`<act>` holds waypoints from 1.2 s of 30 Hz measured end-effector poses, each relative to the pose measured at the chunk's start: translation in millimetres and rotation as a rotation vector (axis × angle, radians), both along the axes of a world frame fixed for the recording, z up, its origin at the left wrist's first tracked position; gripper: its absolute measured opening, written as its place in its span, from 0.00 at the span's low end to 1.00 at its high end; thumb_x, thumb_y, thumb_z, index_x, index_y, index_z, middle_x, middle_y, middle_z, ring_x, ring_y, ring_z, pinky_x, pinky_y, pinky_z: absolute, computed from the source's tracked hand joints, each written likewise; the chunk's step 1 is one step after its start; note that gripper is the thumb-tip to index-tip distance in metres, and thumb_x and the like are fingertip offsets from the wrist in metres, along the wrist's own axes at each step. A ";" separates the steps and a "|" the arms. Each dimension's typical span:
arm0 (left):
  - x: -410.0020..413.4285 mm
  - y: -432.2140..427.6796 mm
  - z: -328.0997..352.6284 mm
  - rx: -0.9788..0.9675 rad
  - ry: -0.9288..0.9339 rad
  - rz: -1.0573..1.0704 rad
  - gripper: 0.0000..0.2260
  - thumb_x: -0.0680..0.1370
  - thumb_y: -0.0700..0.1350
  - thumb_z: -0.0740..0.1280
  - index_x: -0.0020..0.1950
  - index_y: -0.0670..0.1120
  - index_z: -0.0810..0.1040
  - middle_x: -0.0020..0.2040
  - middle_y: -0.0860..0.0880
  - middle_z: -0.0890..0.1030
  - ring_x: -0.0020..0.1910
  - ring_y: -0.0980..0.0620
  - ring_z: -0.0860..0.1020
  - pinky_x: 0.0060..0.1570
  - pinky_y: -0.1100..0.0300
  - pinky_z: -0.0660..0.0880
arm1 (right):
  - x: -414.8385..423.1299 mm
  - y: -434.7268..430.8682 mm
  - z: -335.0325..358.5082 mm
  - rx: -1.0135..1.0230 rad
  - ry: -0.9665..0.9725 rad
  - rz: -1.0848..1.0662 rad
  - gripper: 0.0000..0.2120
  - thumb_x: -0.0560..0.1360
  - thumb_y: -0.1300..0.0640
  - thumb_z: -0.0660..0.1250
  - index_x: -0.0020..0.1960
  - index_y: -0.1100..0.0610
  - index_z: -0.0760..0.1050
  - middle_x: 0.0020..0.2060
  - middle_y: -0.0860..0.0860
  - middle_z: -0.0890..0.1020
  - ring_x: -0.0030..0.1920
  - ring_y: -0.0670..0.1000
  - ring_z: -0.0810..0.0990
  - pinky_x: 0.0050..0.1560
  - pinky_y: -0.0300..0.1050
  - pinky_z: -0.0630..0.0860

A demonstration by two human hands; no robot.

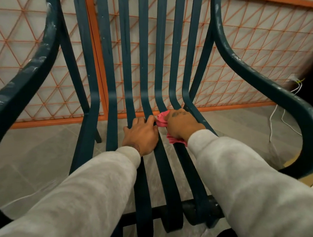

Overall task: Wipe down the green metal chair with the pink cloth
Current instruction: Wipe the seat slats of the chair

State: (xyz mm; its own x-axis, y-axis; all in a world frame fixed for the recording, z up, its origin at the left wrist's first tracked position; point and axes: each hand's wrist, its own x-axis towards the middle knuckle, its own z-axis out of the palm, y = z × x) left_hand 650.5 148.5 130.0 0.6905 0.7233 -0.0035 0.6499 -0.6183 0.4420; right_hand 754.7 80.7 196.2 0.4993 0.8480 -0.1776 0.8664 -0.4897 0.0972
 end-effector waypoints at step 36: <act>-8.1 -107.3 -3.5 0.192 -0.051 -0.271 0.17 0.84 0.56 0.52 0.69 0.56 0.71 0.74 0.51 0.65 0.74 0.47 0.61 0.76 0.42 0.51 | -114.5 -221.4 -24.4 0.611 0.395 -0.347 0.20 0.78 0.63 0.63 0.67 0.47 0.74 0.48 0.45 0.78 0.45 0.43 0.75 0.48 0.32 0.72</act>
